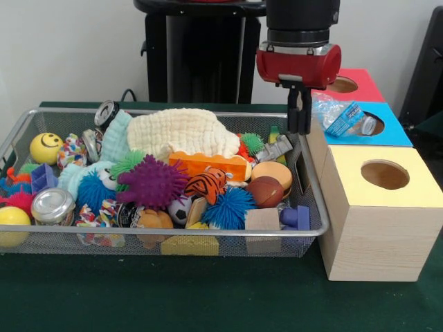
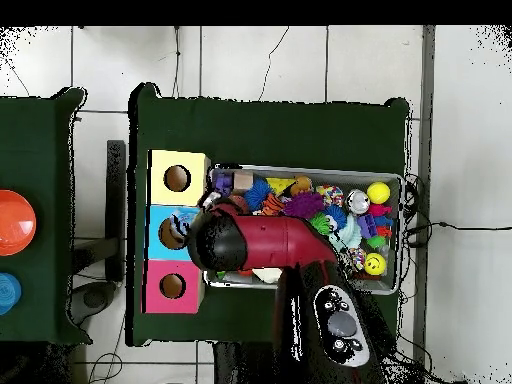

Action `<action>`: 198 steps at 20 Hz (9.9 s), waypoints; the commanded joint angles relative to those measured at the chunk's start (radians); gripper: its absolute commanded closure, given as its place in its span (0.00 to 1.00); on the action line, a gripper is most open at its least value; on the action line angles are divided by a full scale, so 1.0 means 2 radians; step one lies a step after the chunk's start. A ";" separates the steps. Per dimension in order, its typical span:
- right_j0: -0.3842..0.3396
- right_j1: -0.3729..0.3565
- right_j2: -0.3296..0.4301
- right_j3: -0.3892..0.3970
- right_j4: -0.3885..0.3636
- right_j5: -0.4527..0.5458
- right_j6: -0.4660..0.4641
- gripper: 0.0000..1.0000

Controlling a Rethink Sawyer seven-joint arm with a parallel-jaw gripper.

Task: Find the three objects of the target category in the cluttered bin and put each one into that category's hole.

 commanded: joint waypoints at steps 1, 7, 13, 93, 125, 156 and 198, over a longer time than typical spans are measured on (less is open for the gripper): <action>-0.039 0.013 0.109 0.054 -0.036 0.076 -0.113 1.00; -0.055 0.012 0.140 0.054 -0.039 0.094 -0.107 1.00; -0.060 0.019 0.150 0.045 -0.053 0.096 -0.094 1.00; -0.075 0.092 0.199 -0.226 -0.162 0.311 -0.219 1.00; -0.099 -0.108 0.047 -0.012 -0.163 0.199 -0.008 1.00; 0.030 -0.047 -0.132 -0.036 -0.086 0.144 0.052 0.00; 0.016 0.058 -0.087 0.080 0.126 0.003 0.069 0.00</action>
